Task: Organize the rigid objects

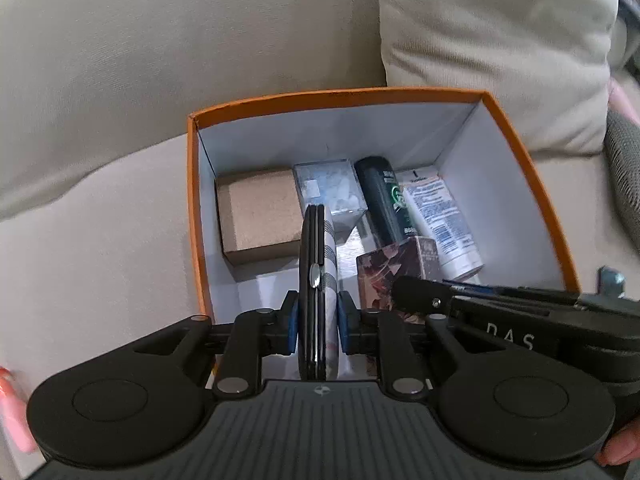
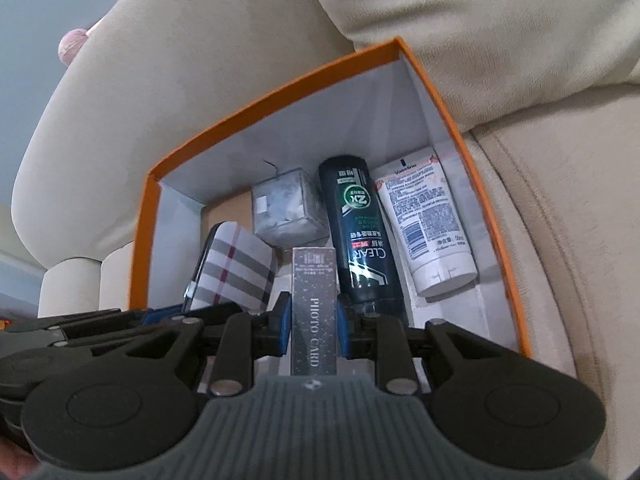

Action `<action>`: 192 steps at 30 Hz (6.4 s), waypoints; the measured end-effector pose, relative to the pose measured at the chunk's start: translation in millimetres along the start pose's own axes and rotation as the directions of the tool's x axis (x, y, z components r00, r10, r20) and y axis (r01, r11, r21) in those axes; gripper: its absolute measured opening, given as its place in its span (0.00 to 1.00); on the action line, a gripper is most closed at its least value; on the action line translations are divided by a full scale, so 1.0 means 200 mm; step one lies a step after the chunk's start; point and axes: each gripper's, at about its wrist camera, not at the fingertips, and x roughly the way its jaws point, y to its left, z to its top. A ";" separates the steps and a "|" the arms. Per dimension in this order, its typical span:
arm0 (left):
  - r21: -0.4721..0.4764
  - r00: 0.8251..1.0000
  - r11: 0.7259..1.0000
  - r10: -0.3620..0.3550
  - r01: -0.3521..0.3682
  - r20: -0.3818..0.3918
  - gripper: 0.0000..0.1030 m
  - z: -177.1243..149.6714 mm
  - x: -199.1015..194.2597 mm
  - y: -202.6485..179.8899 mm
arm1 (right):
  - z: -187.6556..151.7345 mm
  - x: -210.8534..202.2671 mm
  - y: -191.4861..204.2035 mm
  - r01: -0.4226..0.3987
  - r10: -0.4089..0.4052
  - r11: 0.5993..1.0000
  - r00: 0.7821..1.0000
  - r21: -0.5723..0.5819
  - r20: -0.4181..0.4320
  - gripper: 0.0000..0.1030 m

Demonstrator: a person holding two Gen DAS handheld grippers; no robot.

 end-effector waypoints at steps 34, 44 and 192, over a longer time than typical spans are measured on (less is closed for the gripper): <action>-0.145 0.970 0.973 -0.151 0.181 0.192 0.31 -0.18 -0.36 0.41 | -0.10 -0.04 0.18 0.026 -0.027 0.997 0.999 -0.077 -0.016 0.24; -0.182 0.965 0.956 -0.200 0.230 0.172 0.31 -0.20 -0.27 0.43 | 0.06 0.10 0.20 0.022 -0.035 0.988 0.996 -0.155 -0.082 0.23; -0.604 0.991 0.796 0.056 0.030 0.123 0.59 -1.16 -0.44 1.44 | -0.88 0.51 1.34 -0.008 -0.055 0.833 0.994 -0.553 -0.098 0.31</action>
